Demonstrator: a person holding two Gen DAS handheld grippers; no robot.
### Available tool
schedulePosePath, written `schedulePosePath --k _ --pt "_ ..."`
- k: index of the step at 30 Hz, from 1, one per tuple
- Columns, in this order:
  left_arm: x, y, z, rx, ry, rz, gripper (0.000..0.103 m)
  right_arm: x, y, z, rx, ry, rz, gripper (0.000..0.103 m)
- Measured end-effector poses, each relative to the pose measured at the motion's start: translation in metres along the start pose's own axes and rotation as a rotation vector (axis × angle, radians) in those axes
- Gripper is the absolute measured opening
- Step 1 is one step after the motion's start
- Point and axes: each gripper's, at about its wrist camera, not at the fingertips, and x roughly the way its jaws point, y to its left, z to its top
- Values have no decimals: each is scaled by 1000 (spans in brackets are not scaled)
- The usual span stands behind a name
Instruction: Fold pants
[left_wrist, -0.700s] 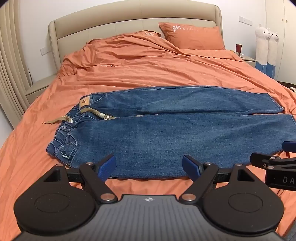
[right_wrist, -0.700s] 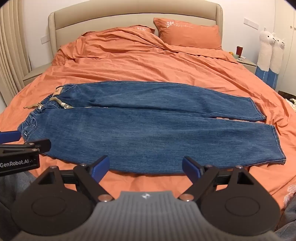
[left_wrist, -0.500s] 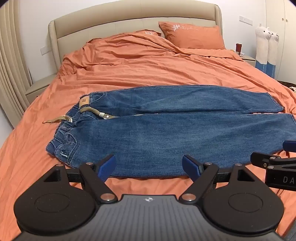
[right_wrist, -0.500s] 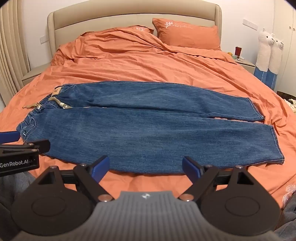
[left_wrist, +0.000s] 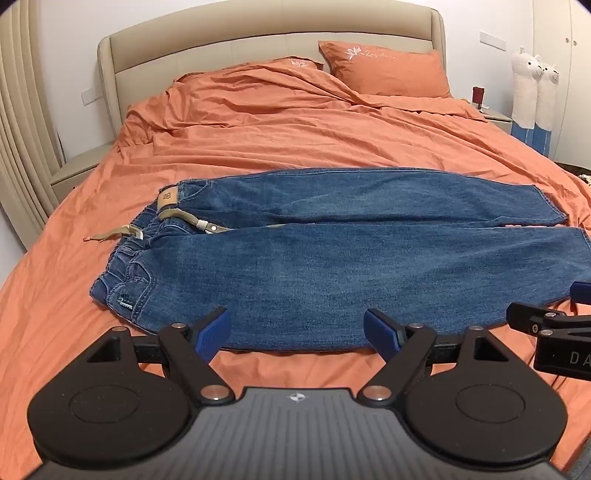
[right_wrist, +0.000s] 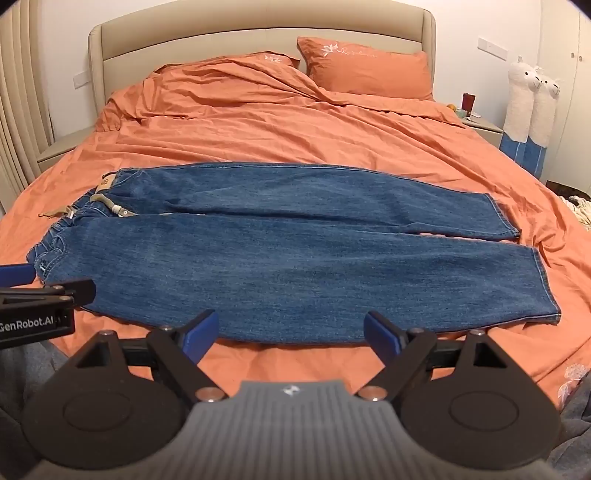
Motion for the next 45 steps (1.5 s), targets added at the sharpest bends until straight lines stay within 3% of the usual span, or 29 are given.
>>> schedulePosePath --k 45 --pt "1 -3 1 3 9 0 95 -8 1 -4 17 -25 -10 82"
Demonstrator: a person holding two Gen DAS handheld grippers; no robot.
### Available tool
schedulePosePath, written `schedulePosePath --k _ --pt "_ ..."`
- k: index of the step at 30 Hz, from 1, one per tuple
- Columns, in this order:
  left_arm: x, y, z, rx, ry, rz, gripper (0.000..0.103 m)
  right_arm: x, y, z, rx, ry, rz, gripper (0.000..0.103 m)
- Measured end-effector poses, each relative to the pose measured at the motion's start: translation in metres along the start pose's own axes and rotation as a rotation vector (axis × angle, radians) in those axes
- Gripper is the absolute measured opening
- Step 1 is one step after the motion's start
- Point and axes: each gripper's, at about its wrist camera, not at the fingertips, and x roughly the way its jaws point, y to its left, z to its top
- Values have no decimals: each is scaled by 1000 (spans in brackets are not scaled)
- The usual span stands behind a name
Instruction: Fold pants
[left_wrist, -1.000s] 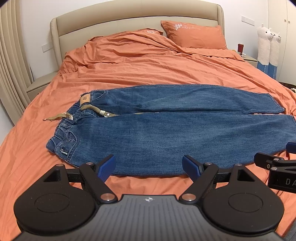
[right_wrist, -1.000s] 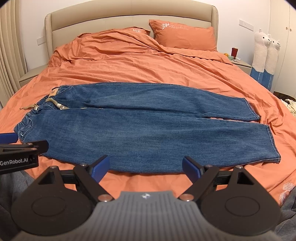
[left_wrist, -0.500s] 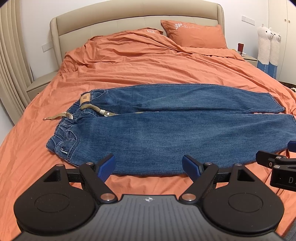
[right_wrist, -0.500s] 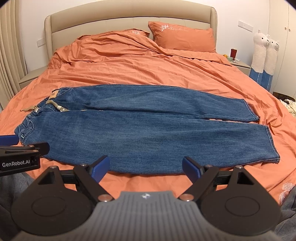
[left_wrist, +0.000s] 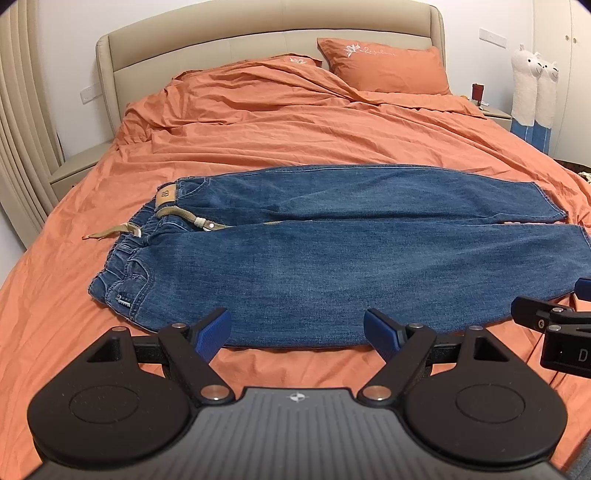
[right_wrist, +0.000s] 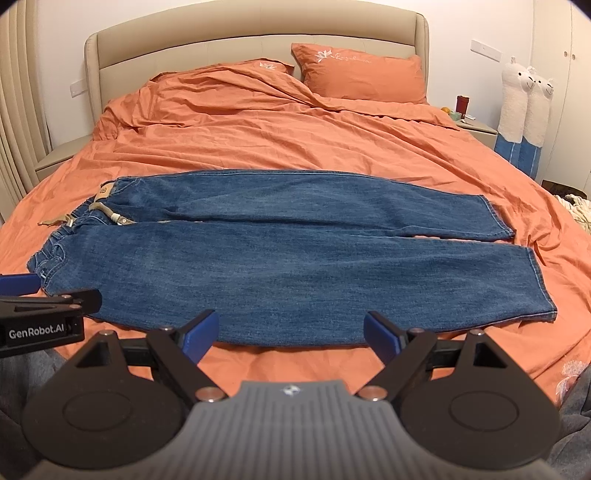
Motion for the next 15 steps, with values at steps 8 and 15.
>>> schedulePosePath --k 8,15 --pt "2 -1 -1 -1 6 -2 95 1 -1 1 0 4 -5 82" --pt "3 0 -1 -2 9 -1 95 3 -1 1 4 12 -5 82"
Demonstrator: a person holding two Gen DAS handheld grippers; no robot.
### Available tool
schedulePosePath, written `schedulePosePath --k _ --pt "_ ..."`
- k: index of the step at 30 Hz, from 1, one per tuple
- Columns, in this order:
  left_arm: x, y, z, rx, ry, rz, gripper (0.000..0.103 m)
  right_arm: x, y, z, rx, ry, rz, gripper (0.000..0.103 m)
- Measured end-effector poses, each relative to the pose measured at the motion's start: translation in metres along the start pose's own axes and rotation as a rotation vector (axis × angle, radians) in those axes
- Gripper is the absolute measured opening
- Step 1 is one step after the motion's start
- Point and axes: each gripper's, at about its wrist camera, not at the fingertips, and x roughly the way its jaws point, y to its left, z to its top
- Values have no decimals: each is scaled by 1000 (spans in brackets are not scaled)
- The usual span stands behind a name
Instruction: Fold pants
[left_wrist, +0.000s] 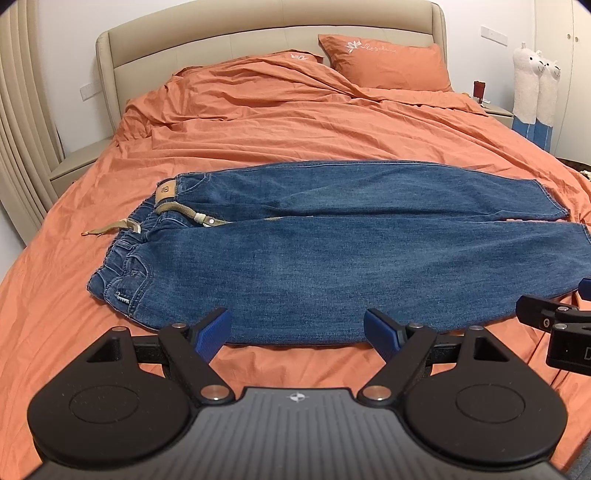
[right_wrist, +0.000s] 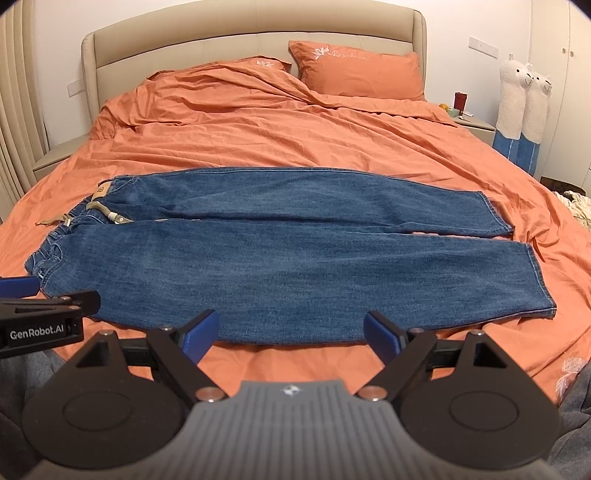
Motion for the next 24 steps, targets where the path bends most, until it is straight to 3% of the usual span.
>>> schedulePosePath --k 16,24 --pt "3 4 0 2 -7 2 95 2 3 0 -4 -6 3 82" --pt "29 68 35 -3 -43 52 83 27 -9 5 -1 -90 101 82"
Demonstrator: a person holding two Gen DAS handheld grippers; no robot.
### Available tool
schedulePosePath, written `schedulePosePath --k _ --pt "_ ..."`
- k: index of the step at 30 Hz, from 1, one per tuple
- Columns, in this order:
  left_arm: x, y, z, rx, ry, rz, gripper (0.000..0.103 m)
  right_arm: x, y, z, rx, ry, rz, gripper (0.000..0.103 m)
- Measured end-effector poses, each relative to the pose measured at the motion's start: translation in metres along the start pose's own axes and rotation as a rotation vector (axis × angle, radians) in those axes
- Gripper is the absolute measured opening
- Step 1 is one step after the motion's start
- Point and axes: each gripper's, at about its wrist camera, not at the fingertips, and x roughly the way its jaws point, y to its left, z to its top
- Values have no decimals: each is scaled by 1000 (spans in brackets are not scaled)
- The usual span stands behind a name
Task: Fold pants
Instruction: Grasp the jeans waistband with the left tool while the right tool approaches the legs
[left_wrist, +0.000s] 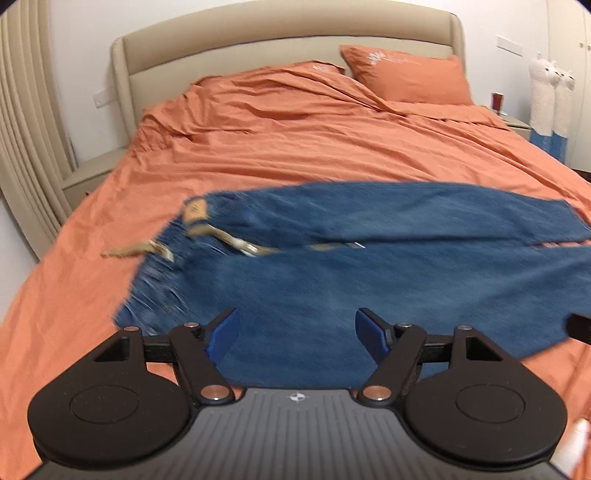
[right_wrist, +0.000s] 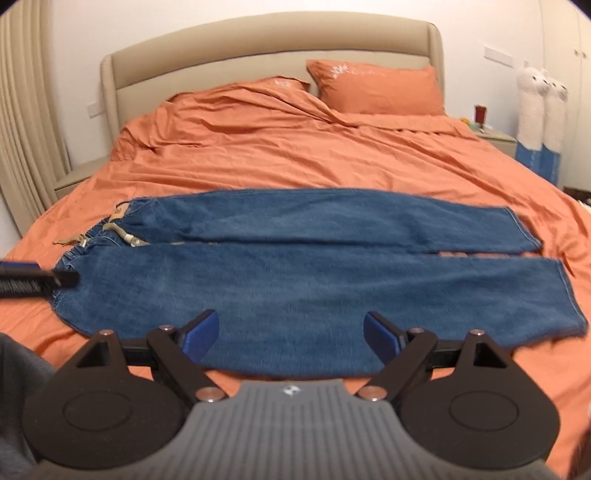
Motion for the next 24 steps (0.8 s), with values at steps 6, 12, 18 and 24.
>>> schedulePosePath --k 6,12,18,24 --pt "54 80 36 -47 15 -61 72 51 -14 11 -26 -9 13 82" --pt "131 176 50 -224 32 -191 69 107 -27 20 21 52 -19 82" --pt "211 227 38 -296 99 -290 69 149 -31 18 77 107 -91 82" --pt "251 254 20 -355 140 -472 73 168 -34 13 143 116 -161 82"
